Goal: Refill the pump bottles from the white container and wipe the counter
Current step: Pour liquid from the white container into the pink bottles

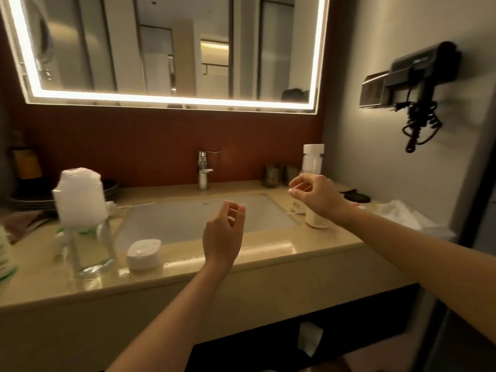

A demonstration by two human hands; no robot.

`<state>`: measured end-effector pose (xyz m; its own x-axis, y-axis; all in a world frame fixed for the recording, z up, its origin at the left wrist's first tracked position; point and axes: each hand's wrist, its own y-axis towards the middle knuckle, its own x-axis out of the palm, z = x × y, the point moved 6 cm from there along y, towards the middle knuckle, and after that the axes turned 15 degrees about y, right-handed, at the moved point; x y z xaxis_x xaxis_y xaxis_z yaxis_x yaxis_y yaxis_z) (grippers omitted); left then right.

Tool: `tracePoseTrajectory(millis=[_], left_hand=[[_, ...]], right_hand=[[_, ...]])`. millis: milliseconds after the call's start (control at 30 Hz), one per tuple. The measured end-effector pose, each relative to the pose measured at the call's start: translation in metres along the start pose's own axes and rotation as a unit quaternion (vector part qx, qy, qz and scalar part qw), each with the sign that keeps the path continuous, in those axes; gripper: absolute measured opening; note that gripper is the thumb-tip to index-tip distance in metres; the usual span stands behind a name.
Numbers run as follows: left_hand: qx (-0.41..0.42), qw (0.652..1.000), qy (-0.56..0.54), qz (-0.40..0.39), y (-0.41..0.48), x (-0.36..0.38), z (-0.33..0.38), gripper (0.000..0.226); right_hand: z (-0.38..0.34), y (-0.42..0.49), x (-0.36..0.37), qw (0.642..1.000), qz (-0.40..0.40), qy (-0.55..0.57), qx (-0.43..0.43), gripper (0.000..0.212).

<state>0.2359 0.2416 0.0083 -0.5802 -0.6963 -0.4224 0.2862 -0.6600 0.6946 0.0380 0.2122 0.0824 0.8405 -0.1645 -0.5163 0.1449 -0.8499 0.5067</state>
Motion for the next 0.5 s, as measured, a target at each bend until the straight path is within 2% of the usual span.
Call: tracePoseTrajectory(millis=[333,500], left_hand=[[0.004,0.997,-0.030,-0.067,0.063,0.088,0.043,0.021],[-0.030,0.995,-0.038,-0.088,0.115,0.141,0.053,0.022]], right_hand=[[0.062,0.059,-0.092,0.985,0.162,-0.014,0.054,0.021],[0.111,0.110,-0.107,0.980,0.164,-0.007,0.116,0.041]])
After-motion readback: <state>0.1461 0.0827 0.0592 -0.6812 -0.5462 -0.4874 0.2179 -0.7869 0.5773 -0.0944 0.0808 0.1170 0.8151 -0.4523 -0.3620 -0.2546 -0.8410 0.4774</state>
